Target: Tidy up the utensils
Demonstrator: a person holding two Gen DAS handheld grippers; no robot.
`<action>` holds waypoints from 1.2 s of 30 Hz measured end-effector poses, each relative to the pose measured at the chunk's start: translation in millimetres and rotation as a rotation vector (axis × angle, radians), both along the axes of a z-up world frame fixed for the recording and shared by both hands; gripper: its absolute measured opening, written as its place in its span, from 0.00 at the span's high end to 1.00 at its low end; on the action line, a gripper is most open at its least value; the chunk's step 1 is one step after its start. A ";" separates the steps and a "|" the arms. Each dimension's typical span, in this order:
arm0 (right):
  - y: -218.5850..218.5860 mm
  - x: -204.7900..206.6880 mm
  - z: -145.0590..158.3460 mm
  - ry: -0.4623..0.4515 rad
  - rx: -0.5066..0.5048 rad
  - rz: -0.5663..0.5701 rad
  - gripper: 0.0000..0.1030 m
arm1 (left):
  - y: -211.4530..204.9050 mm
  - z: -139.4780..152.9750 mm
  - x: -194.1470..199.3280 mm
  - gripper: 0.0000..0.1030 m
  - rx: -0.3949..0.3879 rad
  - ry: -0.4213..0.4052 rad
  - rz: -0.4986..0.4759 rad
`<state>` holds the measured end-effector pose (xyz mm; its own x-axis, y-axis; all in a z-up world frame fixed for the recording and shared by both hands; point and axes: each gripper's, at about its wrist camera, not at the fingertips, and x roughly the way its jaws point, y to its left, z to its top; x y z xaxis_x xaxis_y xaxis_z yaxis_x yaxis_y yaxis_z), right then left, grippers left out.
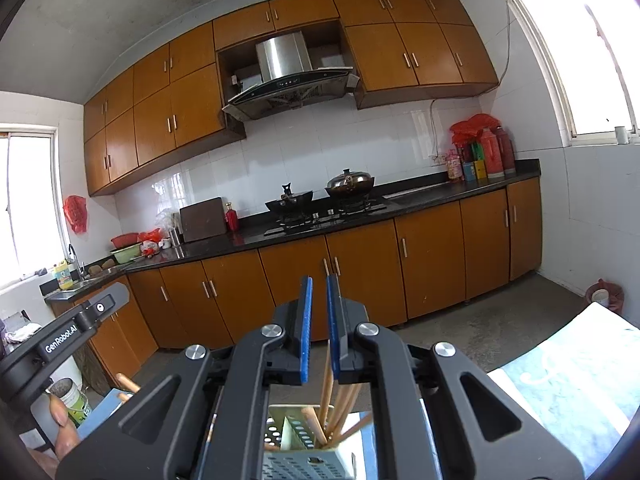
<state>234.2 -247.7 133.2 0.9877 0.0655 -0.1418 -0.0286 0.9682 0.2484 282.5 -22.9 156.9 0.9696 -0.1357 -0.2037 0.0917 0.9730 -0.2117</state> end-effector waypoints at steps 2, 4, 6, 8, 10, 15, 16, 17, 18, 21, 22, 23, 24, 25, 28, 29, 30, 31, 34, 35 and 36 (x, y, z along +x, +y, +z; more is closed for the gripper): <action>-1.8 -12.3 3.9 -0.002 -0.008 -0.005 0.67 | 5.8 3.2 -14.3 0.73 0.003 -0.006 -0.001; -5.7 -30.7 6.0 -0.009 -0.019 -0.009 0.61 | 14.9 3.9 -33.0 0.67 0.014 -0.008 0.003; -8.7 -49.0 5.4 -0.006 -0.035 -0.006 0.60 | 22.5 0.9 -51.2 0.63 0.030 0.004 0.003; -11.1 -63.1 3.1 0.001 -0.045 -0.009 0.49 | 29.5 -5.1 -68.2 0.60 0.054 0.020 0.006; -12.9 -76.3 -1.4 0.015 -0.059 -0.008 0.44 | 35.6 -13.0 -83.5 0.56 0.077 0.032 0.006; -10.5 -95.2 -15.5 0.079 -0.113 -0.026 0.25 | 49.1 -34.9 -114.0 0.44 0.099 0.087 0.002; -10.2 -98.4 -18.5 0.089 -0.117 -0.026 0.18 | 51.5 -39.0 -118.4 0.42 0.101 0.096 0.006; -9.4 -101.1 -20.8 0.096 -0.117 -0.025 0.11 | 55.0 -43.4 -123.8 0.39 0.103 0.106 0.009; -9.4 -103.0 -23.0 0.106 -0.117 -0.025 0.08 | 57.1 -46.4 -126.9 0.36 0.102 0.110 0.011; -9.1 -108.3 -29.2 0.123 -0.116 -0.034 0.03 | 63.6 -54.0 -136.8 0.24 0.096 0.118 0.022; -8.6 -110.1 -30.9 0.127 -0.118 -0.041 0.02 | 65.1 -55.4 -139.3 0.21 0.094 0.118 0.023; -8.5 -110.9 -32.5 0.133 -0.122 -0.050 0.02 | 67.2 -57.0 -142.2 0.15 0.092 0.117 0.025; -8.1 -112.6 -35.2 0.136 -0.123 -0.056 0.02 | 69.5 -58.7 -147.0 0.09 0.093 0.111 0.029; -8.0 -114.4 -36.8 0.137 -0.124 -0.061 0.02 | 70.0 -58.2 -148.1 0.07 0.095 0.107 0.030; -6.7 -119.8 -41.5 0.145 -0.138 -0.072 0.02 | 70.6 -60.2 -158.9 0.04 0.114 0.094 0.031; -5.8 -122.7 -43.3 0.150 -0.148 -0.075 0.02 | 69.8 -60.7 -162.0 0.04 0.120 0.091 0.031; -4.9 -126.7 -45.2 0.152 -0.158 -0.082 0.02 | 69.8 -61.8 -167.0 0.04 0.130 0.088 0.036; -4.2 -131.8 -46.9 0.151 -0.166 -0.087 0.02 | 69.5 -63.5 -172.5 0.04 0.140 0.085 0.041; 0.1 -149.5 -53.9 0.143 -0.180 -0.084 0.02 | 67.1 -68.4 -188.1 0.04 0.167 0.079 0.052; 1.1 -156.0 -55.7 0.138 -0.177 -0.080 0.02 | 66.0 -71.5 -195.3 0.04 0.176 0.080 0.053; 2.2 -161.6 -57.4 0.132 -0.175 -0.075 0.02 | 65.4 -72.5 -198.9 0.04 0.179 0.080 0.051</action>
<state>72.6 -245.5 75.8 0.9610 -0.0447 -0.2729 0.0671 0.9950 0.0736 83.5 42.4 84.5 0.9541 -0.0413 -0.2966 0.0310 0.9987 -0.0395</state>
